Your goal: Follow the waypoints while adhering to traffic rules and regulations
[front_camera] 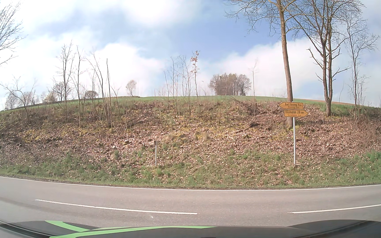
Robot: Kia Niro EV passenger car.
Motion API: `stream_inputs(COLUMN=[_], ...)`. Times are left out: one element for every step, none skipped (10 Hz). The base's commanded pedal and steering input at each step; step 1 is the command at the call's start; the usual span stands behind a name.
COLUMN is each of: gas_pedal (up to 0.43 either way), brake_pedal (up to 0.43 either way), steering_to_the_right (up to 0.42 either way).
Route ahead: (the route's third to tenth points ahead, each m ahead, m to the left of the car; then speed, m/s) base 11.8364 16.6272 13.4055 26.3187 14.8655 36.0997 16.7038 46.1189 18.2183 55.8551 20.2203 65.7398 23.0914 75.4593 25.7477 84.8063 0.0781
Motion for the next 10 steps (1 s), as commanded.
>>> stream_inputs(gas_pedal=[0.079, 0.079, 0.047, 0.000, 0.000, 0.000, 0.000, 0.000, 0.000, 0.000], brake_pedal=[0.000, 0.000, 0.000, 0.000, 0.000, 0.000, 0.091, 0.128, 0.159, 0.201], steering_to_the_right=[-0.186, -0.186, -0.186, -0.186, -0.185, -0.182, -0.177, -0.174, -0.173, -0.173])
